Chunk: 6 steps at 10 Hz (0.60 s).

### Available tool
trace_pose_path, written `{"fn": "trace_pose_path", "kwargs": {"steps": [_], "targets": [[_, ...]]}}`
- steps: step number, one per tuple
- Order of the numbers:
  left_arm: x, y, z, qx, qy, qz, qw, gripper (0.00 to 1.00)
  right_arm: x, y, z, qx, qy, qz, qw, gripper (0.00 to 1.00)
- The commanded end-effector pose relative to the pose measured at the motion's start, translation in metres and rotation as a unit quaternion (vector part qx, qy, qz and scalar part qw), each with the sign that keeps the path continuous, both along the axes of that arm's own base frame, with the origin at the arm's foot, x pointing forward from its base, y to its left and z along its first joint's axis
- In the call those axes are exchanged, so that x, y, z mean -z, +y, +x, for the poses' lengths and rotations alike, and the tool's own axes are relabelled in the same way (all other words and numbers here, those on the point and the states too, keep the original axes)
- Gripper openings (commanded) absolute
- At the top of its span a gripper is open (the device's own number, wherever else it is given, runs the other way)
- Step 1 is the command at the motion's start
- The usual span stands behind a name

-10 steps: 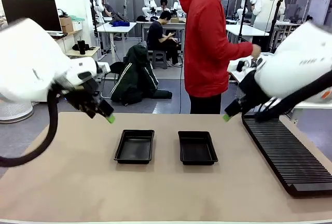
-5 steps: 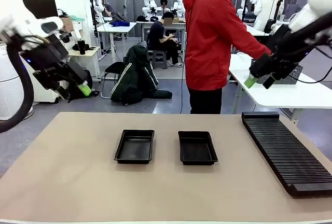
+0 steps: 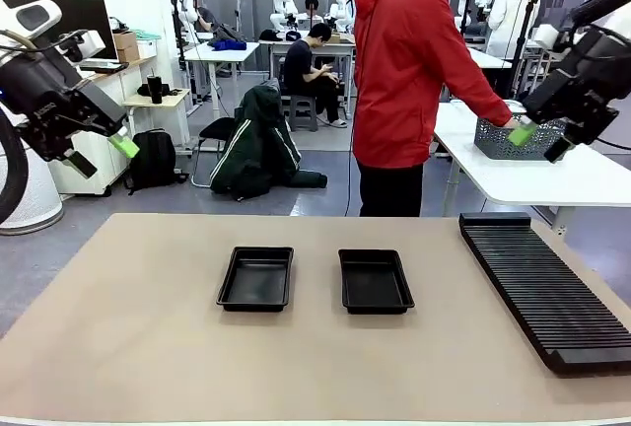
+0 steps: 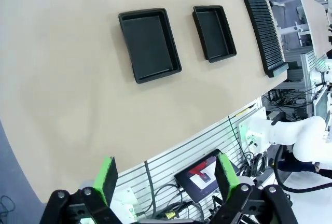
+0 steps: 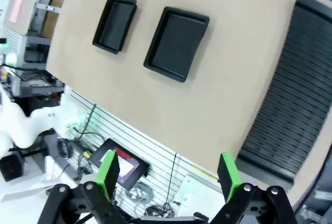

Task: Inspect and transfer BCBs to ESD trays.
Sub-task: Pick up the Blank PCB from the PCB Rack and place it in the left ESD tray.

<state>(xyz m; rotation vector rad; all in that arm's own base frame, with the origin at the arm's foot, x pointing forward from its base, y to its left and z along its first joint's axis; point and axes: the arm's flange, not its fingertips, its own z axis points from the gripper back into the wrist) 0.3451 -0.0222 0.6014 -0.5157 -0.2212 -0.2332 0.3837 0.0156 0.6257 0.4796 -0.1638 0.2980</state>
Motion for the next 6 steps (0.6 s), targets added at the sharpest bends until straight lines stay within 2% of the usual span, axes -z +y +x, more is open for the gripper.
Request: {"fn": "trace_pose_path", "kwargs": {"steps": [1, 2, 6], "targets": [[-0.003, 0.007, -0.012, -0.003, 0.021, -0.019, 1.0, 1.0, -0.01, -0.025, 0.001, 0.028, 0.024, 0.025, 0.999, 1.0], [-0.007, 0.009, -0.019, -0.008, 0.023, -0.014, 1.0, 1.0, -0.014, -0.042, -0.002, 0.04, 0.021, 0.037, 0.998, 1.0], [-0.006, -0.001, -0.025, 0.003, 0.012, -0.024, 1.0, 1.0, -0.059, -0.085, -0.015, 0.054, -0.035, 0.092, 0.994, 1.0]]}}
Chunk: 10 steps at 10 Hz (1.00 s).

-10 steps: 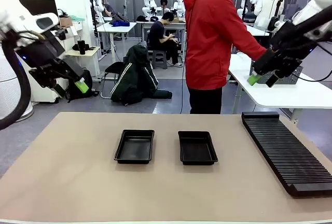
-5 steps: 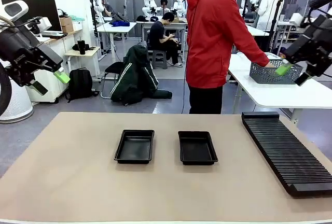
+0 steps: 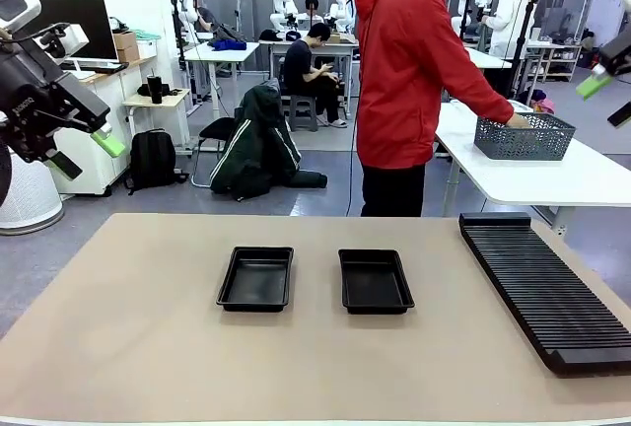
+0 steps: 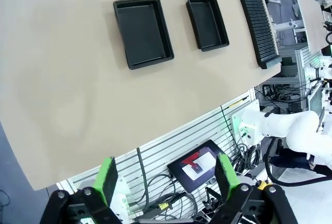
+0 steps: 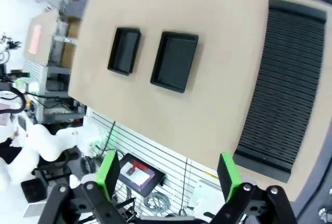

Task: Inspect and transfer BCBs to ESD trays.
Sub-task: Pick up the Blank PCB from the PCB Rack and place it in the left ESD tray.

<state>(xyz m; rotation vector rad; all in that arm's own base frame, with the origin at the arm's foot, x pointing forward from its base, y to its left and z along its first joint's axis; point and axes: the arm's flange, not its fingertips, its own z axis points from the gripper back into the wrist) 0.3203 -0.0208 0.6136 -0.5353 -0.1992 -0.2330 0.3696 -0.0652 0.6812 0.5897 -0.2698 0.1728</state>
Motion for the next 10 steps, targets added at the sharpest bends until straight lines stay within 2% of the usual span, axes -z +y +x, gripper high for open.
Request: {"fn": "trace_pose_path", "kwargs": {"steps": [1, 3, 4, 8, 10], "targets": [[0.009, -0.004, 0.001, 0.0, -0.001, -0.018, 1.0, 1.0, -0.011, -0.01, -0.003, -0.009, -0.018, 0.032, 0.999, 1.0], [0.013, -0.006, 0.0, 0.007, 0.002, -0.022, 1.0, 1.0, -0.02, -0.02, -0.004, 0.007, -0.025, 0.044, 0.999, 1.0], [0.004, -0.005, 0.0, 0.003, 0.004, -0.007, 1.0, 1.0, -0.023, -0.025, -0.003, 0.021, -0.023, 0.044, 0.999, 1.0], [0.004, -0.005, 0.0, 0.003, 0.004, -0.007, 1.0, 1.0, -0.032, -0.04, -0.001, 0.113, -0.02, 0.01, 0.993, 1.0], [0.004, -0.005, 0.0, 0.003, 0.004, -0.007, 1.0, 1.0, -0.033, -0.043, -0.003, 0.122, -0.011, 0.004, 0.992, 1.0]]}}
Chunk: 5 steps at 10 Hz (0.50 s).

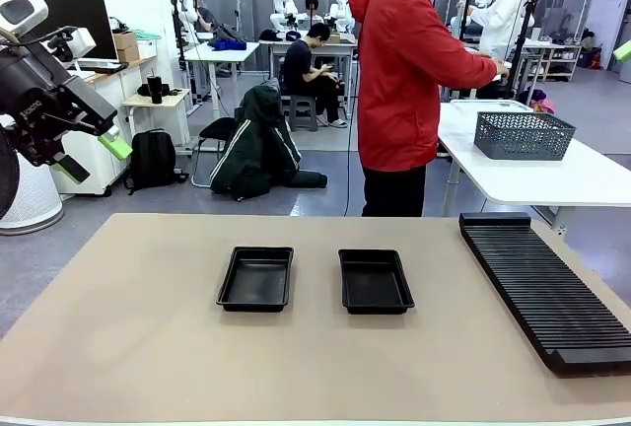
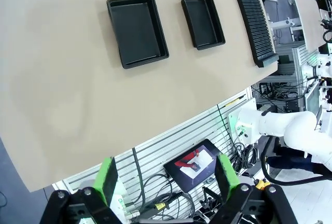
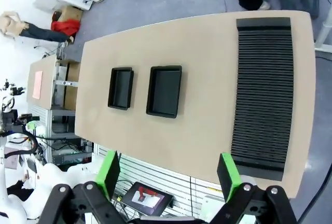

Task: Inspect and transfer BCBs to ESD trays.
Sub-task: Pick up the Blank PCB from the PCB Rack and place it in the left ESD tray.

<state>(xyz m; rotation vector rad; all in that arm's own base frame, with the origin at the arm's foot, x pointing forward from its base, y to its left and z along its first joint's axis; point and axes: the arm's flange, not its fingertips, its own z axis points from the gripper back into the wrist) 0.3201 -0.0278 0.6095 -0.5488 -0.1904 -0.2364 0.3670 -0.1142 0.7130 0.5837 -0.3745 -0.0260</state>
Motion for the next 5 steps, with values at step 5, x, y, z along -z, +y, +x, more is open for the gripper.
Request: {"fn": "trace_pose_path", "kwargs": {"steps": [5], "targets": [[-0.0003, 0.0015, 0.0001, 0.0, -0.001, -0.001, 1.0, 1.0, -0.0006, 0.0, -0.0002, 0.004, 0.003, -0.002, 1.0, 1.0]]}}
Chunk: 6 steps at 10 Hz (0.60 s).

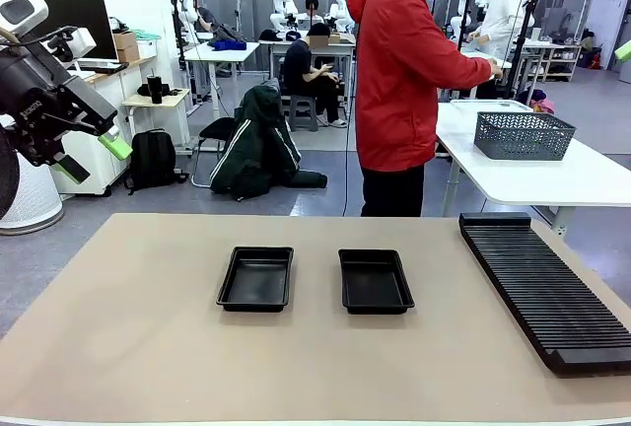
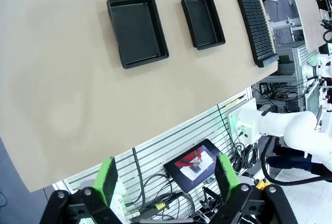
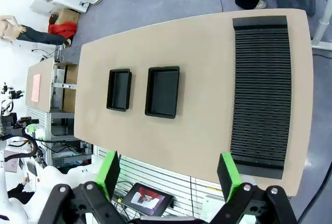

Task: Inspect and transfer BCBs to ESD trays.
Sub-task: Pick up the Blank PCB from the PCB Rack and place it in the left ESD tray.

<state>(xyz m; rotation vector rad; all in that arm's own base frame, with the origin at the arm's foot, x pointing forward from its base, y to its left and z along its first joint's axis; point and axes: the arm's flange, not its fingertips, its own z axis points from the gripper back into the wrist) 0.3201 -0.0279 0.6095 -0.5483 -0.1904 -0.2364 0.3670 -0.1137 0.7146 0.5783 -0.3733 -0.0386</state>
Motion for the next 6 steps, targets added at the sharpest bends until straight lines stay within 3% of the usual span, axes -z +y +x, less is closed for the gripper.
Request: {"fn": "trace_pose_path", "kwargs": {"steps": [1, 3, 6], "targets": [[0.0, 0.0, 0.0, 0.0, 0.0, 0.0, 1.0, 1.0, 0.001, -0.001, 0.0, -0.002, 0.0, 0.0, 1.0, 1.0], [0.002, 0.003, -0.018, -0.059, -0.006, 0.009, 0.998, 1.0, 0.001, -0.001, 0.0, -0.002, 0.0, 0.0, 1.0, 1.0], [-0.028, 0.0, -0.036, -0.093, -0.012, 0.03, 0.995, 1.0, 0.001, -0.001, 0.0, -0.002, 0.0, 0.0, 1.0, 1.0]]}}
